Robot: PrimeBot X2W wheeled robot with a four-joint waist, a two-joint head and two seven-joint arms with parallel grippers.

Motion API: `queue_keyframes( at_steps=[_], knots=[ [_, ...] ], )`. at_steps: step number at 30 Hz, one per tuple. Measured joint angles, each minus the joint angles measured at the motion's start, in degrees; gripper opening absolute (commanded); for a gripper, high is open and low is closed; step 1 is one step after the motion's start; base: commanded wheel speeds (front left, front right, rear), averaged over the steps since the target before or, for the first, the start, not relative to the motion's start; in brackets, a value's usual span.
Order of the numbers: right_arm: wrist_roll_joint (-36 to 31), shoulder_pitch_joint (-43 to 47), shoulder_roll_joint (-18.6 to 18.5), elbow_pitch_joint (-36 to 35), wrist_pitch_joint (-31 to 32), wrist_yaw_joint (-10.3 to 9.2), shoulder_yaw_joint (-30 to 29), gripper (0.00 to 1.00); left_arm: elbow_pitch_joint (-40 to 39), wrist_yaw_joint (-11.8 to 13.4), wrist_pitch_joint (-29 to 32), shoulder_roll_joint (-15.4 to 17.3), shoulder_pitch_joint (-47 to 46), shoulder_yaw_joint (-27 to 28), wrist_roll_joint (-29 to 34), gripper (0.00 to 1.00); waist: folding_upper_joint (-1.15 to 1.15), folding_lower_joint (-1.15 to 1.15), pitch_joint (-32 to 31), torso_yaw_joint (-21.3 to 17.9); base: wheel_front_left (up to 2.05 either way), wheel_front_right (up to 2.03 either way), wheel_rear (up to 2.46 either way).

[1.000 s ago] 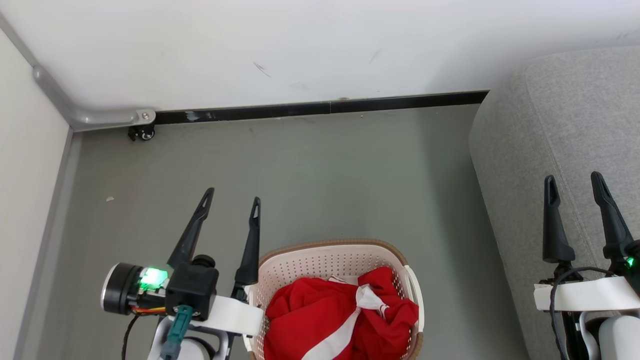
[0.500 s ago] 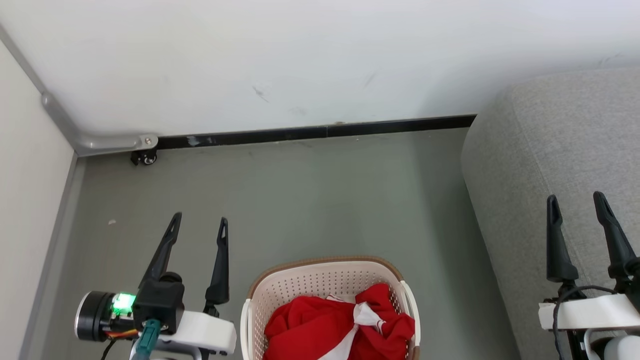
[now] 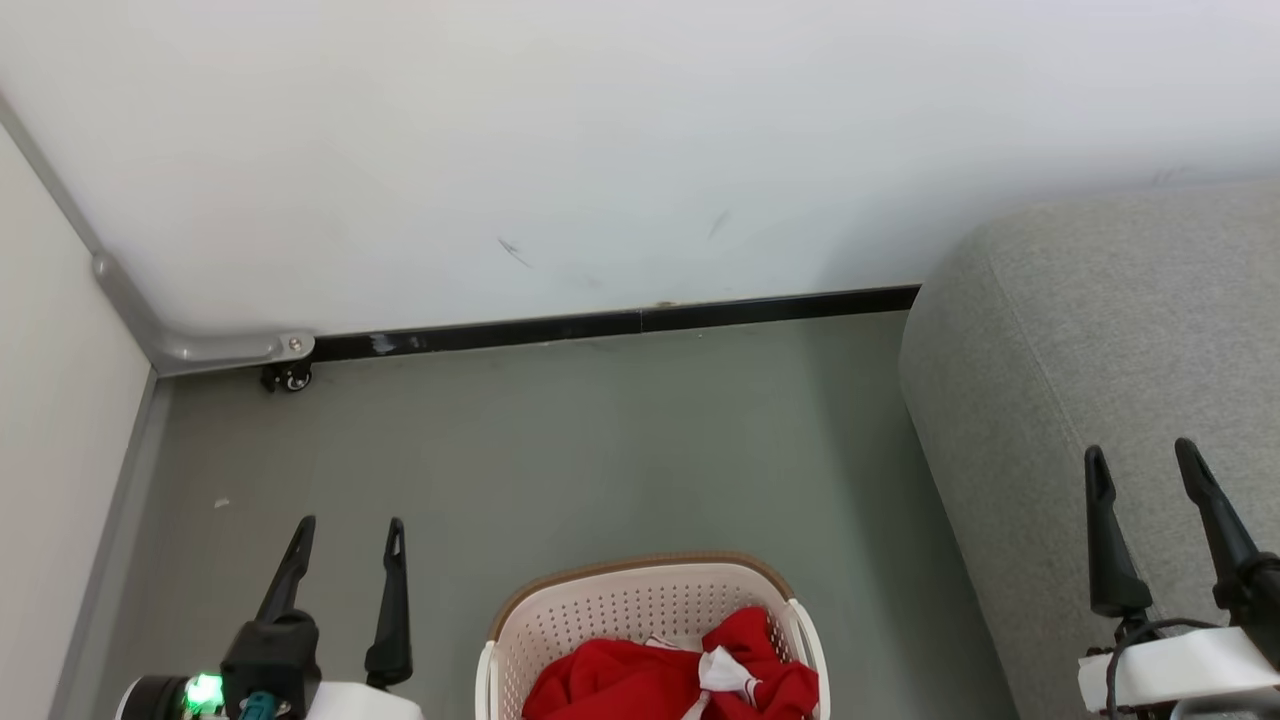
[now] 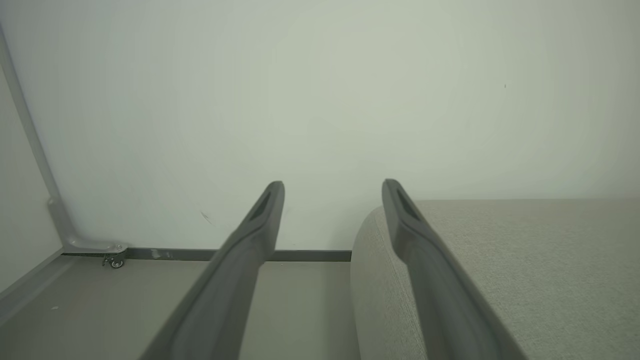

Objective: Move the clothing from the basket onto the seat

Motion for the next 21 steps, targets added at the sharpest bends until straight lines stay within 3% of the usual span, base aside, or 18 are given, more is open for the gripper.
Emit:
queue_keyframes(
  at_steps=[21],
  knots=[
    [3.2, 4.82, 0.18, -3.33, 4.95, 0.0, 2.35, 1.0, 0.26, -0.2, -0.13, 0.52, 4.7, 1.56, -3.25, 1.0, 0.0, 0.0, -3.16, -1.17, 0.0, 0.0, 0.0]
  ],
)
